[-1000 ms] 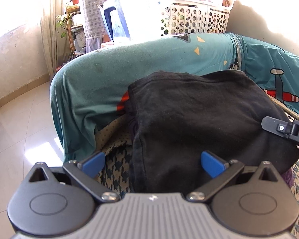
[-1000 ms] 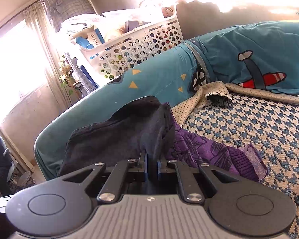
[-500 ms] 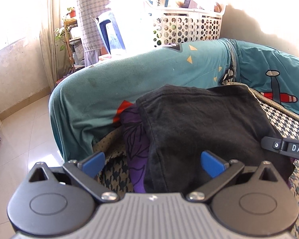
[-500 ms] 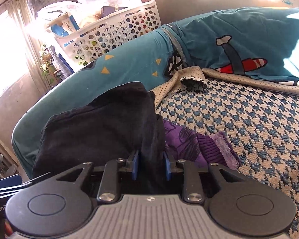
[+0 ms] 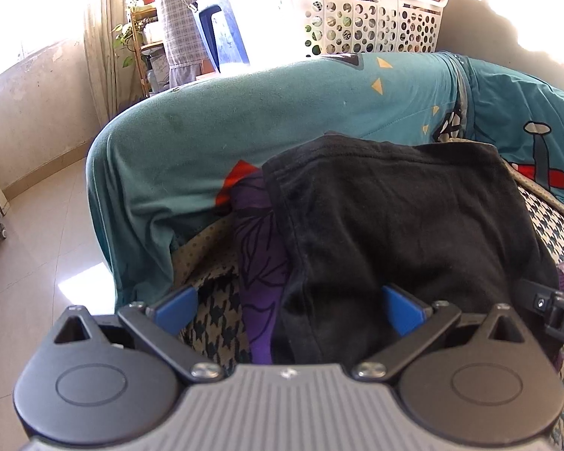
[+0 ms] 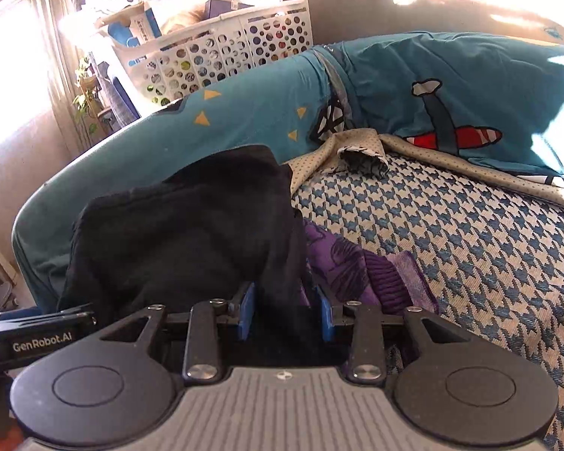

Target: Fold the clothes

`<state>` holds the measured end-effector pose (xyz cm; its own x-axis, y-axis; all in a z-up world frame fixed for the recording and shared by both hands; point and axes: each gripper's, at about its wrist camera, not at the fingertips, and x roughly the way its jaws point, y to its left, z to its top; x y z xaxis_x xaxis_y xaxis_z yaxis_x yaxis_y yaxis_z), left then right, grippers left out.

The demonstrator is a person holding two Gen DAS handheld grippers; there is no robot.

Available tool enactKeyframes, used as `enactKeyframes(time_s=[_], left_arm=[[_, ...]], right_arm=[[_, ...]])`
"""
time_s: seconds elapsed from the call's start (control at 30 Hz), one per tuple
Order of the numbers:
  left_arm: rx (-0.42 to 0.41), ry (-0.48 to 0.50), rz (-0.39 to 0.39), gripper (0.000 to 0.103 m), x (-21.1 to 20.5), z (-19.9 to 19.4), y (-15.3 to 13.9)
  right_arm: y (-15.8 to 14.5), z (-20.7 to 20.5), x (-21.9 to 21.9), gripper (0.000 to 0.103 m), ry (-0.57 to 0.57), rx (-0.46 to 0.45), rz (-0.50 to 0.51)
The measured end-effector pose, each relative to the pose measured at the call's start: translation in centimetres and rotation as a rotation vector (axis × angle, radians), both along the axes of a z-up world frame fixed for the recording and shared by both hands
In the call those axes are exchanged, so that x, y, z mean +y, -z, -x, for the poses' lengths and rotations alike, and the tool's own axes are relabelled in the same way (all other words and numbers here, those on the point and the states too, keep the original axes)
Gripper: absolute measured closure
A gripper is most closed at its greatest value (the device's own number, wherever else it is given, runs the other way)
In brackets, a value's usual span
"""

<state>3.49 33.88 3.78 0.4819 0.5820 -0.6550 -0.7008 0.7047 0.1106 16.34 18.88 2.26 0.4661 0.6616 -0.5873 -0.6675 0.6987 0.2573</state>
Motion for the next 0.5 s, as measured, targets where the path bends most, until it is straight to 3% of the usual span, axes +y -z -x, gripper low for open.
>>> enactKeyframes(time_s=[0.17,0.5], left_arm=[[0.019,-0.009,-0.026,0.0,-1.0,-0.1,-0.3],[0.008,0.019,0.041,0.0,-3.1,0.1,-1.1]], right_arm=[[-0.3,0.7,-0.1,0.069,-0.007,-0.019,0.028],[-2.1,1.5,-1.7,0.066,-0.009,-0.014,0.075]])
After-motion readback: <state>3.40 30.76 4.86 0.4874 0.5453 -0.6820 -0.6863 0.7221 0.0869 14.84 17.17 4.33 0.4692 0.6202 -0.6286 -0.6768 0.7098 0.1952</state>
